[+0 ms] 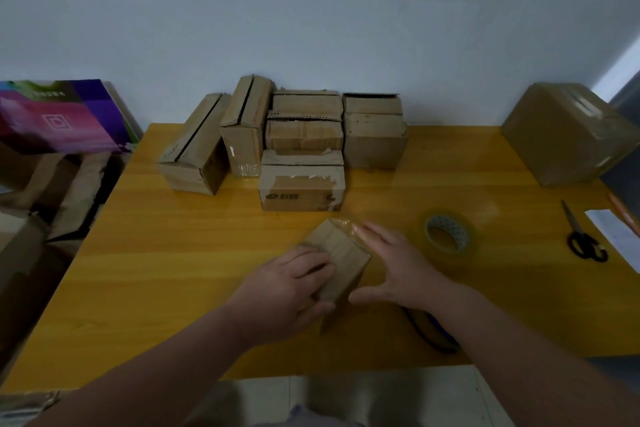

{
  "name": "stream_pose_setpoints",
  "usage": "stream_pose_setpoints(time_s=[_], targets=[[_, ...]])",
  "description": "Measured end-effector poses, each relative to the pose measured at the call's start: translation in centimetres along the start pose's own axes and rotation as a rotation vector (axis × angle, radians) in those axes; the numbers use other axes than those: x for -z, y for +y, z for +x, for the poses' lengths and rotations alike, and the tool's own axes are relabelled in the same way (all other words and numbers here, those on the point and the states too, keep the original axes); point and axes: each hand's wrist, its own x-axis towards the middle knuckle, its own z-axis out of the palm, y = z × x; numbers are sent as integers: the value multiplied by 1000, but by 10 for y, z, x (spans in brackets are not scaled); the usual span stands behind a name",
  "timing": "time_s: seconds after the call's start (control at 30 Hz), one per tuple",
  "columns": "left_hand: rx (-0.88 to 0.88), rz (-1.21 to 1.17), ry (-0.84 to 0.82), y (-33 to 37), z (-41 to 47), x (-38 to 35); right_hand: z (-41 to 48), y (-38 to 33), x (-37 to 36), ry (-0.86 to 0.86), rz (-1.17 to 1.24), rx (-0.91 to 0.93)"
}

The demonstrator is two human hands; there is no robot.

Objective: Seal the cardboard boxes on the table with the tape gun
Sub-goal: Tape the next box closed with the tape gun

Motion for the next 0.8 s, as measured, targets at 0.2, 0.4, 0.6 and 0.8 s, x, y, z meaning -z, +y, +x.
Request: stream_pose_setpoints(time_s=[0.2, 0.4, 0.6, 0.8], targets=[[-15, -29, -8, -6, -3, -3, 9, -5, 7, 9, -256, 104], [-29, -103, 27, -11, -5, -11, 5, -16, 5, 91, -655, 136], [-29, -107, 54, -11, -4, -14, 3, -27, 5, 67, -733, 158], [-38, -135, 70, -13, -5, -17, 9, -32, 25, 19, -785, 210]])
